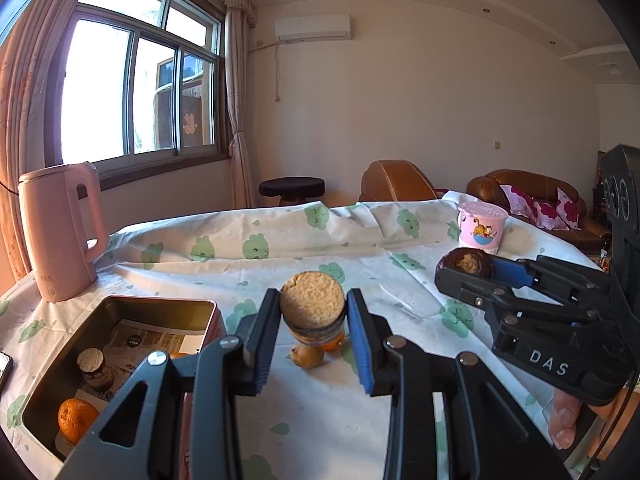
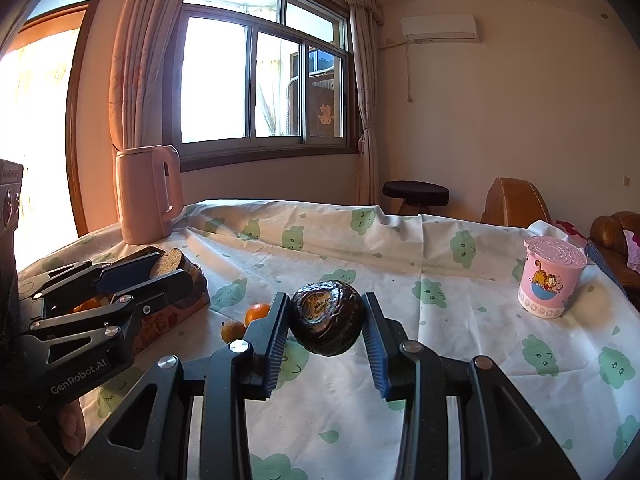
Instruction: Organize fruits
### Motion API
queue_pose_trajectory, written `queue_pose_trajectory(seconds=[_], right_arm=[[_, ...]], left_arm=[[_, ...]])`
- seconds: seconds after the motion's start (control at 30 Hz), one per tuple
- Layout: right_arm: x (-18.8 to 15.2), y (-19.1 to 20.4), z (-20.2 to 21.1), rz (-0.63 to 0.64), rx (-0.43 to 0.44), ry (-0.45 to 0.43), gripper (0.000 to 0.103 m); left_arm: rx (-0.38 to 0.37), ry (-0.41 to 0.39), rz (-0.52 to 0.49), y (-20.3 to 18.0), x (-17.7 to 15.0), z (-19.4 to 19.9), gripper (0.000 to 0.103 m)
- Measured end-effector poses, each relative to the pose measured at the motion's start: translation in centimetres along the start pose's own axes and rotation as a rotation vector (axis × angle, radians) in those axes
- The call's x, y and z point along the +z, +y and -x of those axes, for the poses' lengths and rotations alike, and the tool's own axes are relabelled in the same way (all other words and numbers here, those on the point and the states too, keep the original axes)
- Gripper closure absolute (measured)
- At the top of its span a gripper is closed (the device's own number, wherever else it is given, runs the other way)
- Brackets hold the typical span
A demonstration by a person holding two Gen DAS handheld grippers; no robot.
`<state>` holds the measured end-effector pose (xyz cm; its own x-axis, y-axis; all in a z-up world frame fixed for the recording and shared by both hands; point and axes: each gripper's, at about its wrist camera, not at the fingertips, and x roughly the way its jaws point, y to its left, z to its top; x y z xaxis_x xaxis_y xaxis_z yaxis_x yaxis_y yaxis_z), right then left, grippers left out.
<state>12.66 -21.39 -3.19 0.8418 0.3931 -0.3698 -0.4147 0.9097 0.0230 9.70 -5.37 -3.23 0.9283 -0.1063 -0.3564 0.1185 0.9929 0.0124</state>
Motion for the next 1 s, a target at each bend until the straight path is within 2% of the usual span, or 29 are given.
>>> queue_pose_trajectory(seconds=[0.37,0.73,1.0], right_arm=[[2.1,3.2,-1.3,-0.001,0.091,0.013,0.065],[3.8,8.4,-3.8,0.060,0.179,0.043,0.065],[4.4,10.7,-5.5,0.090,0.214,0.063,0.065]], left_arm=[[0.023,0.009,0.017,2.2,-0.1,1.4,0.068],[0.102,0.034,0.063,6.8,-0.4,2.1,0.068],[0.157,0.064,0.088,9.9,-0.8,1.6,0.068]])
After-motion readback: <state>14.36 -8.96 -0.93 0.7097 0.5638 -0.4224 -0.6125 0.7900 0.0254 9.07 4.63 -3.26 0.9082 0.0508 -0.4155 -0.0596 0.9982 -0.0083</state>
